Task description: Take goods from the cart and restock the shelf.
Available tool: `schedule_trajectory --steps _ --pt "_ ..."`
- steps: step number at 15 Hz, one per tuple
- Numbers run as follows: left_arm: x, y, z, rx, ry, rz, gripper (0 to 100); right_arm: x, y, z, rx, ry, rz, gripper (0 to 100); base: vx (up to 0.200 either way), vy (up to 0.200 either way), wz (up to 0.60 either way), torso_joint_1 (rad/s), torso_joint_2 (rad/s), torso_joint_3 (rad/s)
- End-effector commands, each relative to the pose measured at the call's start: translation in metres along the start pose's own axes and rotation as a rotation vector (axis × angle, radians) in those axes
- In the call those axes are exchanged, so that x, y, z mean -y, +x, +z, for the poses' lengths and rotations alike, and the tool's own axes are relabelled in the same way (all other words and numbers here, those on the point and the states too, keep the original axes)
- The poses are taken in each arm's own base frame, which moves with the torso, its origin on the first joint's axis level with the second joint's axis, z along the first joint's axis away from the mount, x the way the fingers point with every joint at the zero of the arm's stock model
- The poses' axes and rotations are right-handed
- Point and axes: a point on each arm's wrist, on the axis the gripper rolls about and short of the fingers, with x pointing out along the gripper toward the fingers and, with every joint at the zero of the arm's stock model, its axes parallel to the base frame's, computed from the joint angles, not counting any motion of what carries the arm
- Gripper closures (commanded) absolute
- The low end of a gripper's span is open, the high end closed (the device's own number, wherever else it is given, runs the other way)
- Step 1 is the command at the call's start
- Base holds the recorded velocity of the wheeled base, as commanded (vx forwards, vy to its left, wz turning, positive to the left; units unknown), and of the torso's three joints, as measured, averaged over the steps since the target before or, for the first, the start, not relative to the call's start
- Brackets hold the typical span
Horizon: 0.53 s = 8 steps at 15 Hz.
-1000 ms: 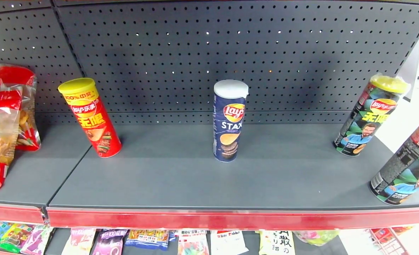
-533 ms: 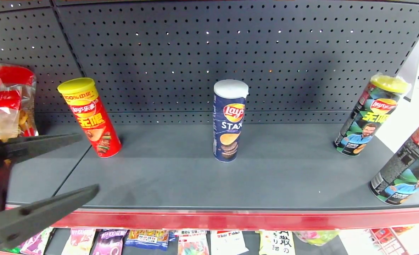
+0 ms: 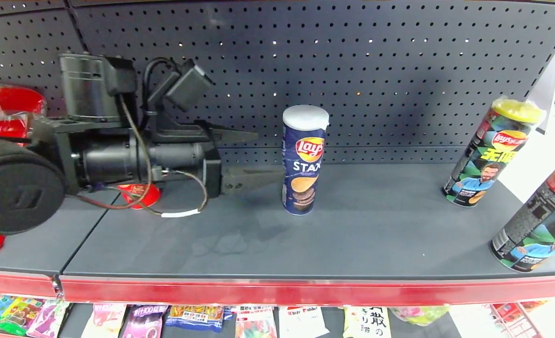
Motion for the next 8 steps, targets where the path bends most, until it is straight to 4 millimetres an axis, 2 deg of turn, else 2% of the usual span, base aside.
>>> schedule_trajectory --steps 1,8 --pt "-0.020 0.040 -0.017 -0.036 -0.027 -0.029 0 0.000 0.000 0.000 -0.004 0.001 0.000 100 0.000 0.000 0.00 0.000 0.00 0.000" --pt "-0.046 0.076 -0.017 -0.011 -0.004 -0.023 0 0.000 0.002 -0.002 -0.014 0.003 0.004 100 0.000 0.000 0.00 0.000 0.00 0.000"
